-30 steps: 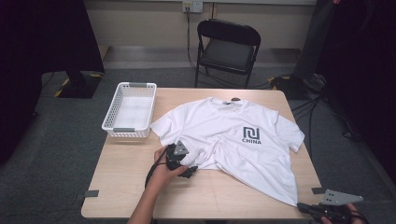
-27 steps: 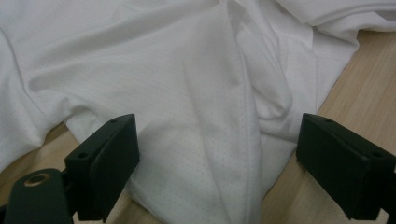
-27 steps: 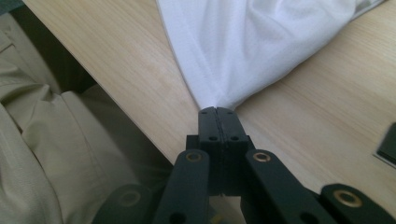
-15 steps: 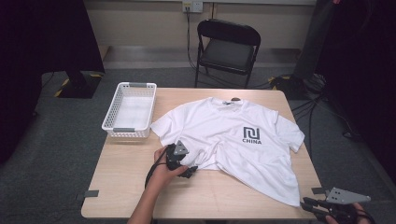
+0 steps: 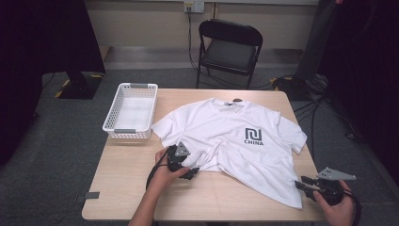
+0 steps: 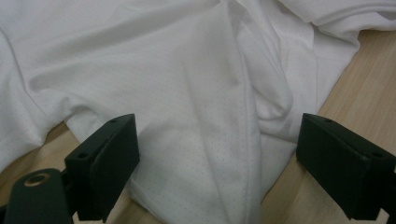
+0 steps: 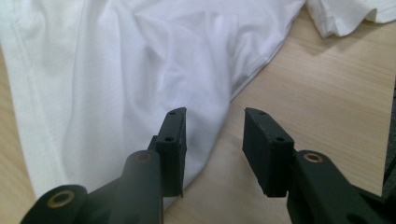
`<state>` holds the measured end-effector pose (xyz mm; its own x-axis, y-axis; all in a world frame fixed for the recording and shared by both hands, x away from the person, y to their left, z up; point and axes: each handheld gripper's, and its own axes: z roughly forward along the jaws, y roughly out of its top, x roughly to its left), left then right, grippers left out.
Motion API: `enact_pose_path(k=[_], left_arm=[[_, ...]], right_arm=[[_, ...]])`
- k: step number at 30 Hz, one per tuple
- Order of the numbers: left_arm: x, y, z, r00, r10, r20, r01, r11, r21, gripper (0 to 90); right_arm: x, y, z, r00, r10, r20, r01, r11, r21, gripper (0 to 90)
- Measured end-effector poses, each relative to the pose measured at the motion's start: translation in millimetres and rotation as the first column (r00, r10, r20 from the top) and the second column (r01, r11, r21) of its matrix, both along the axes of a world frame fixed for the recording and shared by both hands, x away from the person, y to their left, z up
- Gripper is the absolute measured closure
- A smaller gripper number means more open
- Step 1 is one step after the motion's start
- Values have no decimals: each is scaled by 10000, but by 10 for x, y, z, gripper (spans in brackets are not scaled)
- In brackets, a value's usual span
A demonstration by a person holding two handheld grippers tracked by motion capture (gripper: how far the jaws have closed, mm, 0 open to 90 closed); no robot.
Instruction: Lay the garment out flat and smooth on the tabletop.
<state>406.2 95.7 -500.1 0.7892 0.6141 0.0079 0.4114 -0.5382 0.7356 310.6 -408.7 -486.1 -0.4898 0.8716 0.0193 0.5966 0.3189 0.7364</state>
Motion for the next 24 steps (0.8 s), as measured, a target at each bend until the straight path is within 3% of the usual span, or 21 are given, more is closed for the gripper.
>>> enact_pose_path(k=[3, 5, 9, 24], left_arm=[[0, 0, 0, 10000, -2, -1, 2, 10000, 2, 126], [0, 0, 0, 10000, 1, -1, -1, 10000, 1, 126], [0, 0, 0, 10000, -1, 0, 1, 10000, 2, 126], [0, 2, 0, 10000, -17, 4, 17, 10000, -4, 126]], right_arm=[[67, -8, -25, 9997, 13, -231, -9, 9999, 160, 628], [86, 9, -48, 9986, 214, -486, -196, 9991, 372, 707], [47, 16, -36, 9972, 512, -553, -491, 9981, 380, 854], [-305, -58, -8, 9843, 1480, -961, -1437, 9883, 505, 878]])
